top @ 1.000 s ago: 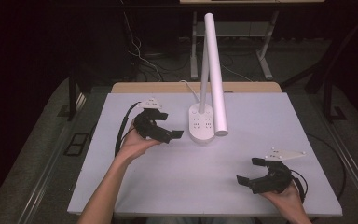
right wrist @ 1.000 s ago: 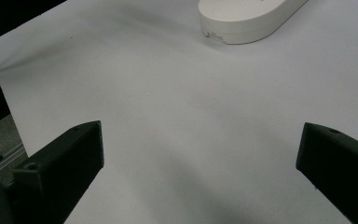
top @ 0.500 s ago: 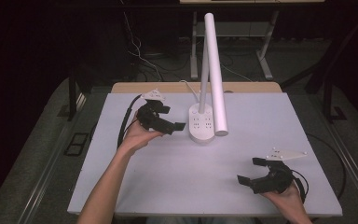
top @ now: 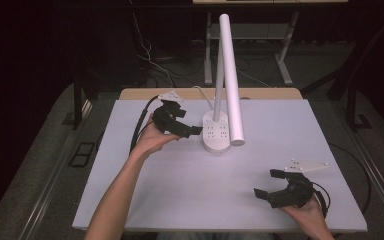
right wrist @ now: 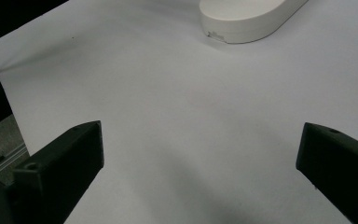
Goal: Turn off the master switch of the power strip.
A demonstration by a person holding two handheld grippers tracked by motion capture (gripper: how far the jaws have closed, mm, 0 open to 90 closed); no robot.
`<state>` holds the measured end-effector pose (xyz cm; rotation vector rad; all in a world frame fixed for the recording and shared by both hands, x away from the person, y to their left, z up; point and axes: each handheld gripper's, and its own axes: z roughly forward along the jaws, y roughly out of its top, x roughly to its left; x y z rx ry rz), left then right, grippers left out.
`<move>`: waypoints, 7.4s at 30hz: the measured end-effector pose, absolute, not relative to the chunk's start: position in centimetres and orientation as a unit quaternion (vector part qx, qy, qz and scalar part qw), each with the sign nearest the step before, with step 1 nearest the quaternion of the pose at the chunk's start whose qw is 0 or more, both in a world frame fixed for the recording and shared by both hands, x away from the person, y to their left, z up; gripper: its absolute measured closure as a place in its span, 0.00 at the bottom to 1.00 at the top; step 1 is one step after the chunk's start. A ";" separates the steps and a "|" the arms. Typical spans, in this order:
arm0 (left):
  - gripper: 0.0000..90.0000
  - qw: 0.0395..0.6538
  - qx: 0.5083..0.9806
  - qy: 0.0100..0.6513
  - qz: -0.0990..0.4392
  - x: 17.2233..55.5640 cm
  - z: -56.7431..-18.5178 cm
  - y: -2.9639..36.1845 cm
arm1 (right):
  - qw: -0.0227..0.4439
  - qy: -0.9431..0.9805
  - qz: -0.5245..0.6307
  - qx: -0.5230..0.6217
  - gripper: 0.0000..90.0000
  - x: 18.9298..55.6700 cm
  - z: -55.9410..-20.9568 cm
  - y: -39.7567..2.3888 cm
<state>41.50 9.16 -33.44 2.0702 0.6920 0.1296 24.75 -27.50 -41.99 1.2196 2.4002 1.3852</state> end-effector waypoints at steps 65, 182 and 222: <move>0.18 0.494 0.762 0.418 0.022 49.4 -40.0 5.6 | 0.054 0.791 0.461 0.400 0.00 24.7 -41.9 -27.8; 1.00 0.455 0.731 0.509 -0.003 50.6 -43.8 3.6 | 0.055 0.793 0.459 0.398 0.00 24.6 -41.9 -28.1; 0.33 0.512 0.754 0.412 0.019 45.5 -37.9 9.4 | 0.057 0.792 0.458 0.400 0.00 24.9 -42.0 -27.9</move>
